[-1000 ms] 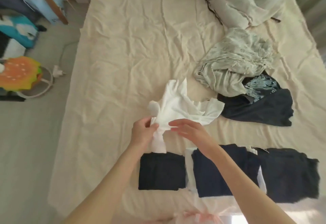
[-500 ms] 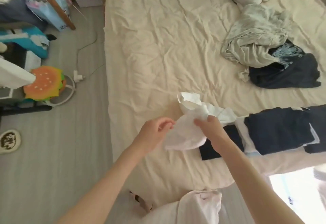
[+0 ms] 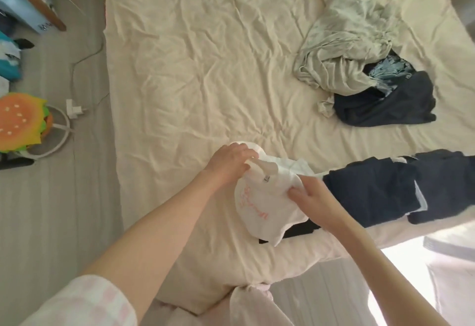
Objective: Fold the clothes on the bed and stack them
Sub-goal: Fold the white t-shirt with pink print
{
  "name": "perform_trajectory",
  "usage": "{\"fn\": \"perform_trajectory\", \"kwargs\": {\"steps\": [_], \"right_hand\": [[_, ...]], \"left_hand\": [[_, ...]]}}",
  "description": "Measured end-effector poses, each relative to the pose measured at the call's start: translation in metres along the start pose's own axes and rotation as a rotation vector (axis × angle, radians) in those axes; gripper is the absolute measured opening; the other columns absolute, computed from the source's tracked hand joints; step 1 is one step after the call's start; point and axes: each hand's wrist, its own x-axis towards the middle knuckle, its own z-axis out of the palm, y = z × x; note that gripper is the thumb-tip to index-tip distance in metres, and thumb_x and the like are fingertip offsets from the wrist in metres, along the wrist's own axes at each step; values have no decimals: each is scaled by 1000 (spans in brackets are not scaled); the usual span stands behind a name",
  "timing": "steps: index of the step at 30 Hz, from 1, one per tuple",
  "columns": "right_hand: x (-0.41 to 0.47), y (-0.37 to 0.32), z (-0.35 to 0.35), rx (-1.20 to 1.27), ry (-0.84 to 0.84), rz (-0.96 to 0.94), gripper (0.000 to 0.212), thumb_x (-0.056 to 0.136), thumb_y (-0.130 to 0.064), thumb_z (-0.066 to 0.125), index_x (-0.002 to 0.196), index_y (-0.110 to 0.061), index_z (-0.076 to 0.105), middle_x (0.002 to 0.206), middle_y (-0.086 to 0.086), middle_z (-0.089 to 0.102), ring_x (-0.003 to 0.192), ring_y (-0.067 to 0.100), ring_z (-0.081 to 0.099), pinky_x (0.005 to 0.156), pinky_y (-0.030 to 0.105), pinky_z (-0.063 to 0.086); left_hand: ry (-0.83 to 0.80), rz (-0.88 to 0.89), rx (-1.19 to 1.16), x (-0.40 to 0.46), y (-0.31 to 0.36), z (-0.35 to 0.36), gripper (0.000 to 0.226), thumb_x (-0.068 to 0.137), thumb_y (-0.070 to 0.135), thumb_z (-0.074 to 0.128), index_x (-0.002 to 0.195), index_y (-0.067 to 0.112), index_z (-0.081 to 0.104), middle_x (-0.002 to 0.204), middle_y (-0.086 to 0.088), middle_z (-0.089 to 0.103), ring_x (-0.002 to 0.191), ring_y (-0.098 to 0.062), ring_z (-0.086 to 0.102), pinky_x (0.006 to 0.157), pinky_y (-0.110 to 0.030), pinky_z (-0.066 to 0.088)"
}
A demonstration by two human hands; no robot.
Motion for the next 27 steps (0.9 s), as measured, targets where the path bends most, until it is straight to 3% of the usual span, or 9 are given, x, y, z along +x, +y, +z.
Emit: {"fn": "perform_trajectory", "kwargs": {"steps": [2, 6, 9, 13, 15, 17, 20, 23, 27], "right_hand": [[6, -2, -24, 31, 12, -19, 16, 85, -8, 49, 75, -3, 60, 62, 1, 53, 60, 13, 48, 58, 28, 36], [16, -6, -53, 75, 96, -66, 14, 86, -34, 61, 89, -21, 65, 79, 1, 67, 71, 17, 64, 63, 30, 48], [22, -15, -58, -10, 282, -61, 26, 76, -54, 64, 84, -30, 57, 76, -8, 63, 68, 7, 61, 54, 19, 43], [21, -40, -54, -304, 496, -98, 44, 71, -68, 54, 82, -27, 46, 63, -14, 51, 59, 11, 54, 54, 22, 36], [21, -56, -54, -344, 587, -169, 37, 79, -59, 53, 70, -25, 40, 54, -12, 46, 51, 11, 48, 51, 23, 30], [21, -71, -57, -272, 639, -204, 31, 85, -41, 52, 64, -25, 35, 52, -9, 42, 48, 10, 42, 47, 24, 26], [15, -85, -61, -175, 594, -245, 7, 88, -14, 51, 83, -19, 53, 63, -12, 48, 58, 3, 44, 51, 21, 31], [3, -101, -62, -185, 595, -328, 21, 85, 3, 51, 98, -8, 65, 69, -8, 57, 59, 0, 47, 55, 16, 34], [-15, -139, -71, -99, 632, -473, 20, 81, 10, 51, 82, -6, 63, 68, -12, 53, 57, 1, 47, 56, 5, 34]], "left_hand": [[75, -13, 55, 12, -3, -6, 24, 95, 19, 49, 116, 18, 61, 114, -2, 60, 109, -21, 53, 86, -28, 32], [325, -104, -161, 18, -11, -38, 14, 87, 6, 54, 98, 4, 62, 99, -8, 61, 95, -26, 56, 82, -25, 34], [413, -132, -328, 9, -7, -74, 11, 84, 7, 58, 95, 8, 57, 97, -3, 63, 94, -24, 57, 86, -33, 41], [409, -97, -586, -18, 3, -114, 13, 85, 12, 54, 86, 22, 46, 82, 6, 57, 87, -16, 58, 68, -19, 40], [466, -55, -651, -33, 6, -134, 12, 79, 15, 49, 81, 27, 46, 79, -2, 56, 75, -11, 53, 63, -18, 39], [546, -10, -657, -48, 6, -154, 18, 73, 15, 46, 78, 31, 49, 75, 8, 56, 68, 0, 49, 61, -8, 36], [712, 6, -584, -76, 2, -174, 17, 71, 11, 48, 79, 24, 56, 78, 15, 53, 75, 10, 49, 69, -3, 34], [820, -15, -483, -106, -2, -191, 13, 70, 23, 48, 78, 18, 57, 82, 8, 50, 77, 5, 48, 72, -3, 33], [875, -74, -602, -137, -2, -218, 9, 71, 20, 48, 73, 18, 56, 70, 8, 58, 66, 3, 50, 59, -6, 35]]}}
